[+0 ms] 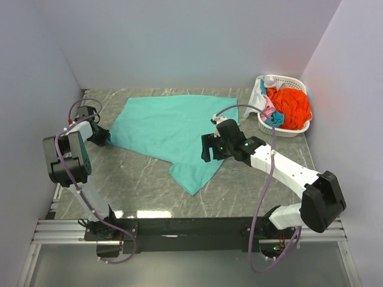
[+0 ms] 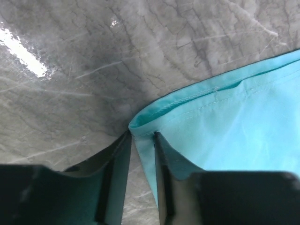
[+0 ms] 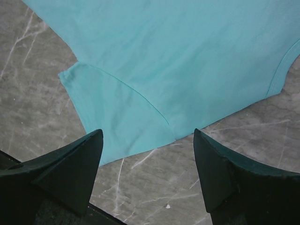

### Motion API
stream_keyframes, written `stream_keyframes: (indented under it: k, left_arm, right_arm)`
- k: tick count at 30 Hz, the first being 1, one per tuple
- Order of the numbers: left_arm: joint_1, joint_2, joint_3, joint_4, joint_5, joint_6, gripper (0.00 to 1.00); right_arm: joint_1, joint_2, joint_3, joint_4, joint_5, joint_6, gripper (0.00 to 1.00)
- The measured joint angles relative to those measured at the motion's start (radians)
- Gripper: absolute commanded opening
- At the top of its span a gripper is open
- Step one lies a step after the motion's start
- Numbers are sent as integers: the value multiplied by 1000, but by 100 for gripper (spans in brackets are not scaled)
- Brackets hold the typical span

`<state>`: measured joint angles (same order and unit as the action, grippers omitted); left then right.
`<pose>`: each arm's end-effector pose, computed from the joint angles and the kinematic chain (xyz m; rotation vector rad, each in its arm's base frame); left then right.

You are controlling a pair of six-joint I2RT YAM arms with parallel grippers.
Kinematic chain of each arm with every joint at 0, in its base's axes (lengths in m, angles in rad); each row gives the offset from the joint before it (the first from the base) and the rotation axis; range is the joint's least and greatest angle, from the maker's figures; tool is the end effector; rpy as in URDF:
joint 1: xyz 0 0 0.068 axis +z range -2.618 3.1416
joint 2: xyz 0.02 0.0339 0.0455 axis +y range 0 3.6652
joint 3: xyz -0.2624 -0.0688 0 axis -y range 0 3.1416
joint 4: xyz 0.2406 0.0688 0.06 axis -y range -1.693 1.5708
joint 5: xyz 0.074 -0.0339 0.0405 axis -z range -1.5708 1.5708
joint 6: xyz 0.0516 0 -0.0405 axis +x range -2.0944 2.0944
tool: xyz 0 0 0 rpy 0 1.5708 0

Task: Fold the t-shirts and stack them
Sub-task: Flatten the tshirt out

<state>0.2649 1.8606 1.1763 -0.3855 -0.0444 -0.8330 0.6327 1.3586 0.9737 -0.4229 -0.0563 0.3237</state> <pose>0.3658 0.1016 0.1492 -1.3932 2.2489 -0.1333 0.2378 0.1780 0.2446 -0.4028 2.4070 0.5115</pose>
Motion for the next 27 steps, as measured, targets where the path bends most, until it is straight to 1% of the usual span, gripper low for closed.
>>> stream_keyframes:
  k: [1, 2, 3, 4, 9, 14, 18, 27]
  left_arm:
    - [0, 2, 0, 2, 2, 1, 25]
    - [0, 3, 0, 3, 3, 5, 14]
    - [0, 4, 0, 4, 5, 4, 6]
    - [0, 5, 0, 4, 6, 10, 1]
    - [0, 15, 12, 3, 20, 26, 1]
    - [0, 6, -3, 21, 22, 35, 1]
    - [0, -47, -74, 48, 21, 35, 1]
    - [0, -247, -297, 77, 21, 16, 1]
  right_arm:
    - [0, -3, 0, 0, 4, 0, 83]
    - [0, -7, 0, 0, 6, 0, 82]
    - [0, -10, 0, 0, 7, 0, 82]
    - [0, -13, 0, 0, 7, 0, 81]
    - [13, -47, -26, 5, -7, -7, 81]
    - [68, -85, -47, -1, -3, -21, 80]
    - [107, -90, -47, -3, 11, -31, 77]
    - [194, -90, -46, -64, 49, -31, 77]
